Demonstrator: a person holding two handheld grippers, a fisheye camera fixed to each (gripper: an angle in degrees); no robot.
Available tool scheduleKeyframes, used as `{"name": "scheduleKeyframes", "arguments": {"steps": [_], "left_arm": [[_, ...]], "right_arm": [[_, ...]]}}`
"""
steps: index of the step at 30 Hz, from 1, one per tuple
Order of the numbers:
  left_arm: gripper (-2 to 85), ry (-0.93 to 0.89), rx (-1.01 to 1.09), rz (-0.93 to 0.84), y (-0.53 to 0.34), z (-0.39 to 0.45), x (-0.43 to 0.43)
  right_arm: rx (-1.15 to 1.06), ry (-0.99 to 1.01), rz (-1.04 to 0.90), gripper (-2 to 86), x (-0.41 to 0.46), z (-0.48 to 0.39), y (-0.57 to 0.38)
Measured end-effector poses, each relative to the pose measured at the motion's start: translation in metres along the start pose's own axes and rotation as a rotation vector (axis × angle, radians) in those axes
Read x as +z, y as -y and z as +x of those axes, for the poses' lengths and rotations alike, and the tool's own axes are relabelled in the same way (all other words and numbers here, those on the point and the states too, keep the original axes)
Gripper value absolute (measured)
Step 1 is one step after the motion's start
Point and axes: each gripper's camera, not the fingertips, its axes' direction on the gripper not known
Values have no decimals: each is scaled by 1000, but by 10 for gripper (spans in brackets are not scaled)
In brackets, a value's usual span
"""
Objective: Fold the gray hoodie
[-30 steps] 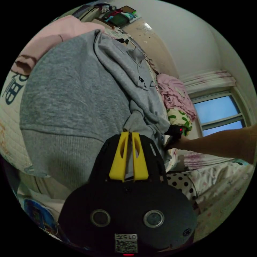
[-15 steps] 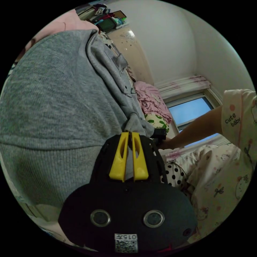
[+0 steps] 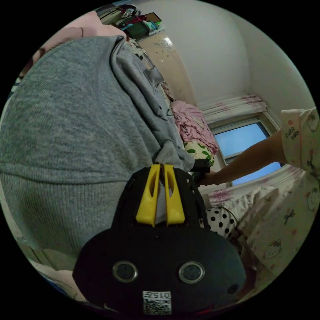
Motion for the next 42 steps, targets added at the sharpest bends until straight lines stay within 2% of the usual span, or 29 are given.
{"name": "scheduleKeyframes", "arguments": {"steps": [4, 9, 11, 14, 18, 21, 27, 29, 32, 34, 36, 39, 42], "left_arm": [[8, 131, -95, -36, 25, 26, 14], [8, 463, 7, -94, 53, 95, 45], [11, 597, 75, -184, 71, 123, 65], [17, 680, 66, -320, 99, 141, 84], [43, 683, 147, -313, 134, 177, 91], [74, 670, 308, -342, 172, 218, 125], [126, 622, 566, -478, 228, 251, 239], [132, 583, 635, -609, 232, 247, 288], [92, 718, 665, -685, 228, 225, 324], [62, 720, 644, -655, 234, 212, 322], [40, 670, 573, -635, 246, 195, 311], [24, 588, 503, -556, 270, 173, 269], [18, 387, 410, -437, 308, 152, 200]], "right_arm": [[9, 41, 91, 2, 30, -9, -18], [83, 217, 332, 4, 82, -8, -56], [113, 289, 428, 4, 105, -8, -70], [140, 342, 553, 5, 141, -17, -90], [243, 411, 686, 6, 191, -32, -118], [301, 510, 796, 7, 233, -39, -140], [330, 710, 971, 10, 314, -49, -177], [320, 773, 993, 13, 337, -50, -185], [294, 895, 990, 18, 370, -49, -197], [262, 1002, 1024, 24, 395, -45, -216], [289, 1009, 1105, 29, 412, -45, -240], [301, 860, 1231, 38, 416, -55, -284], [191, 736, 1359, 56, 398, -73, -311]]}}
